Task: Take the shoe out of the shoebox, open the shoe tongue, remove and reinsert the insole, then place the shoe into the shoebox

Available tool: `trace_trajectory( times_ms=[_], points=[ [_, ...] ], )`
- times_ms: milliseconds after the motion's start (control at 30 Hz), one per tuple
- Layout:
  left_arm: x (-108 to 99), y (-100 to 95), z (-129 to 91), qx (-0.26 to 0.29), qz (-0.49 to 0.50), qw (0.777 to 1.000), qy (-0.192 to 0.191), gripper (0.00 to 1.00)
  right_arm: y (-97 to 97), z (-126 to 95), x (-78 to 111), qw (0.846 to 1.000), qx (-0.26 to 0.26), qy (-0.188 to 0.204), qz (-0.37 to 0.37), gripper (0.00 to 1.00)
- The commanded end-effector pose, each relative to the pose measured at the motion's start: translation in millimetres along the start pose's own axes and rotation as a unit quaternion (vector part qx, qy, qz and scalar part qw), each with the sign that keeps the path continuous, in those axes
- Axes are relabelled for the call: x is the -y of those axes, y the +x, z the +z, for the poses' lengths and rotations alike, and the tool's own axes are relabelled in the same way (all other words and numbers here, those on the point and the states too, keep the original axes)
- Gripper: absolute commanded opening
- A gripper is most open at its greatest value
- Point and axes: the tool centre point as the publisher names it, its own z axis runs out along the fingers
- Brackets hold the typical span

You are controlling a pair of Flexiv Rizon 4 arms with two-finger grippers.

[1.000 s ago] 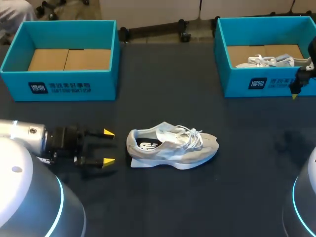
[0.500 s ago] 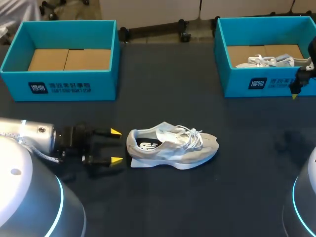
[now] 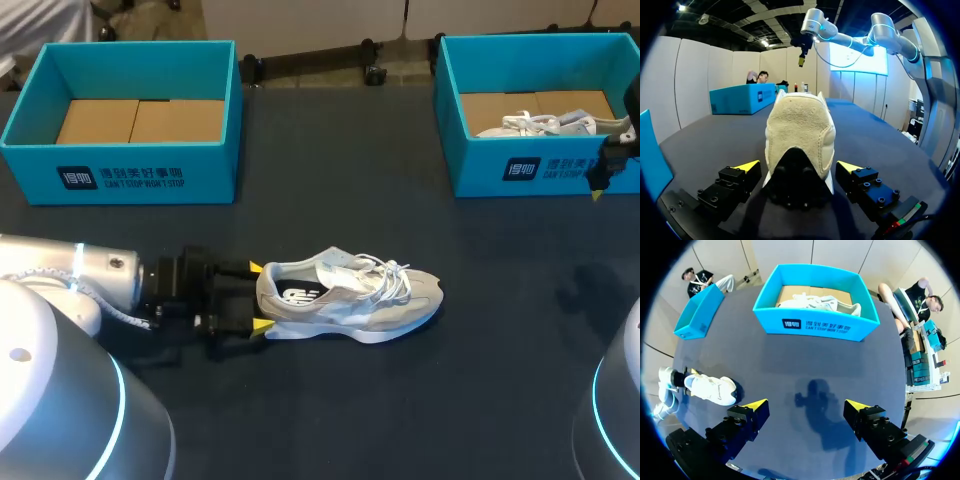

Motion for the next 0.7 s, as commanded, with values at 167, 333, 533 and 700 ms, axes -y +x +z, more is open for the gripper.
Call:
trace_trajectory(
  times_ms=[167,333,533,700],
  points=[
    [0.2,-1.6,15.7,-0.008,-0.001,1.0,-0.005,1.0,0.2,0.6,0.3,1.0,-0.001,0.0,0.0,1.0],
    [-2.6,-0.5,21.2,-0.01,-0.003,1.0,-0.008,1.0,0.2,0.6,0.3,1.0,-0.001,0.0,0.0,1.0],
    [-5.1,2.8,28.5,-0.012,-0.005,1.0,-0.011,1.0,0.2,0.6,0.3,1.0,-0.001,0.0,0.0,1.0],
    [-5.4,5.7,32.1,-0.015,-0.005,1.0,-0.013,1.0,0.2,0.6,0.3,1.0,-0.001,0.0,0.0,1.0]
  ],
)
